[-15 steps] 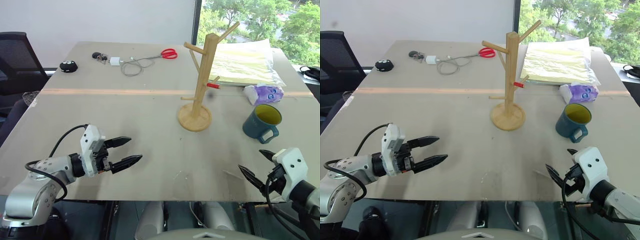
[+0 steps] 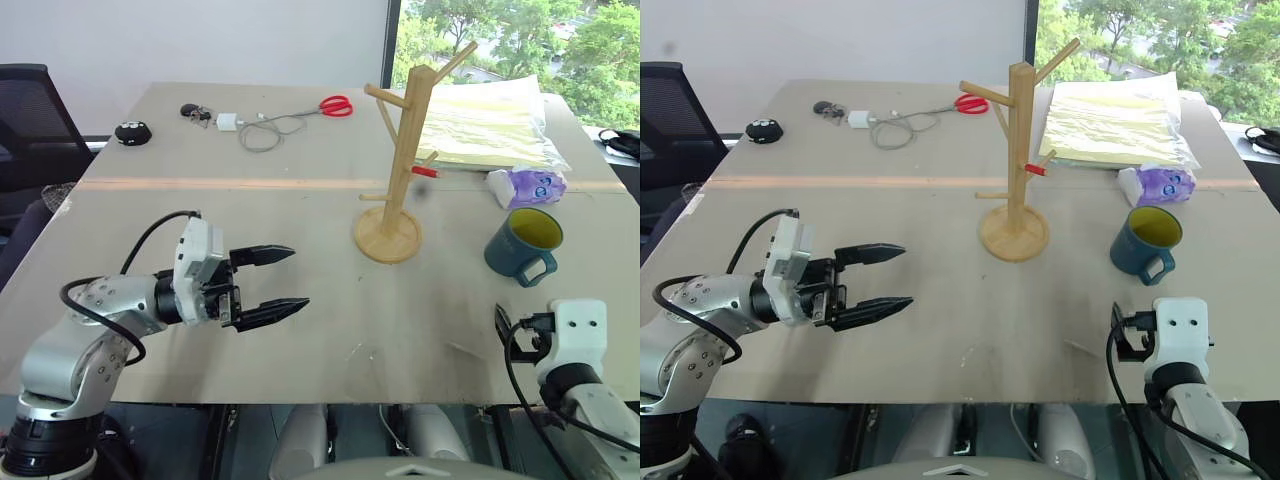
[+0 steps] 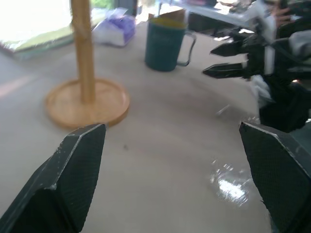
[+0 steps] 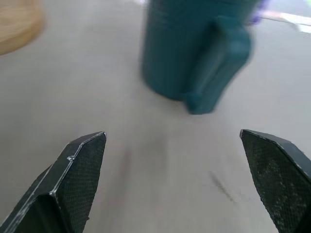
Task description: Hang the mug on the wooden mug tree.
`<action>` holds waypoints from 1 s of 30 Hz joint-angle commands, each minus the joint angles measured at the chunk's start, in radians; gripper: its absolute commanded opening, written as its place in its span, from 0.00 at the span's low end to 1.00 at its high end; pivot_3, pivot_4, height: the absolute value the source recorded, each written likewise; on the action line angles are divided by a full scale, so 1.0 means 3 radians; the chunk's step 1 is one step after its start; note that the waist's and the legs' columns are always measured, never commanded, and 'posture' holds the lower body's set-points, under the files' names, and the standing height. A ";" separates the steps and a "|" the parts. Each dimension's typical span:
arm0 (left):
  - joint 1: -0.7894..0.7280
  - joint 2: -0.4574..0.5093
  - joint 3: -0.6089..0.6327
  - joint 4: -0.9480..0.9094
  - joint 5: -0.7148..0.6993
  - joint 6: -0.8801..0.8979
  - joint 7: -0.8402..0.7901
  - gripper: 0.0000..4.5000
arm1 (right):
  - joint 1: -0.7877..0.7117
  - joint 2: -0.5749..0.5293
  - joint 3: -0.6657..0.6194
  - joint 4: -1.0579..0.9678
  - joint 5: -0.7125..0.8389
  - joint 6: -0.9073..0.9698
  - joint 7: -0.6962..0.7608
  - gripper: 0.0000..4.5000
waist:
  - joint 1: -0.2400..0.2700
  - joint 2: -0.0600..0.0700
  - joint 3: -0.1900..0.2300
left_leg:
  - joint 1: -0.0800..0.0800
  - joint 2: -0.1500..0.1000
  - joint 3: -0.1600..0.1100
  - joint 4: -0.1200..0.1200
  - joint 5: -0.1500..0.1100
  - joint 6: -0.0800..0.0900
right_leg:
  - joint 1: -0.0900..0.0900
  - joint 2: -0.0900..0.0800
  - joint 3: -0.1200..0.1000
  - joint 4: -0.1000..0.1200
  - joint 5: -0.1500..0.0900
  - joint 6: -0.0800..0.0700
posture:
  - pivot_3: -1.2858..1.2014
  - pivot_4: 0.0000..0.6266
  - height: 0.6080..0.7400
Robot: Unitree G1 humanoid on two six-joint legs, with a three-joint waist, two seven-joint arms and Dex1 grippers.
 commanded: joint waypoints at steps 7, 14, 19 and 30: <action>-0.0167 0.0174 0.0003 -0.0177 -0.0368 0.0146 -0.0237 1.00 | -0.0409 0.0243 -0.0114 0.0228 -0.0202 -0.0124 -0.0228 0.99 | 0.0003 0.0002 0.0001 | -0.0001 -0.0001 0.0000 -0.0001 0.0000 0.0000 | 0.0000 0.0003 0.0000 0.0000 -0.0001 0.0001 | 0.52 0.24 1.00; -0.0216 0.0181 0.0029 -0.0298 -0.0503 0.0230 -0.0144 1.00 | -0.0718 0.0296 -0.0167 0.0396 -0.0339 -0.0080 -0.0352 0.99 | -0.0012 0.0002 0.0001 | -0.0001 -0.0002 0.0001 -0.0001 0.0000 0.0000 | 0.0000 0.0005 0.0002 0.0000 0.0000 -0.0001 | 0.52 0.24 1.00; -0.0192 0.0175 0.0052 -0.0343 -0.0521 0.0249 -0.0068 1.00 | -0.0993 0.0258 -0.0330 0.0542 -0.0366 0.0055 -0.0360 0.99 | -0.0034 0.0002 0.0001 | -0.0001 -0.0002 0.0000 -0.0001 0.0001 0.0000 | 0.0000 0.0006 0.0002 0.0000 0.0003 -0.0004 | 0.52 0.24 1.00; -0.0209 0.0132 0.0010 -0.0377 -0.0486 0.0214 0.0097 1.00 | -0.1111 0.0107 -0.0511 0.0682 -0.0480 0.0295 -0.0324 0.99 | -0.0069 0.0002 0.0002 | -0.0001 -0.0003 0.0000 -0.0002 0.0001 0.0000 | 0.0000 0.0007 0.0003 0.0000 0.0004 -0.0007 | 0.52 0.24 1.00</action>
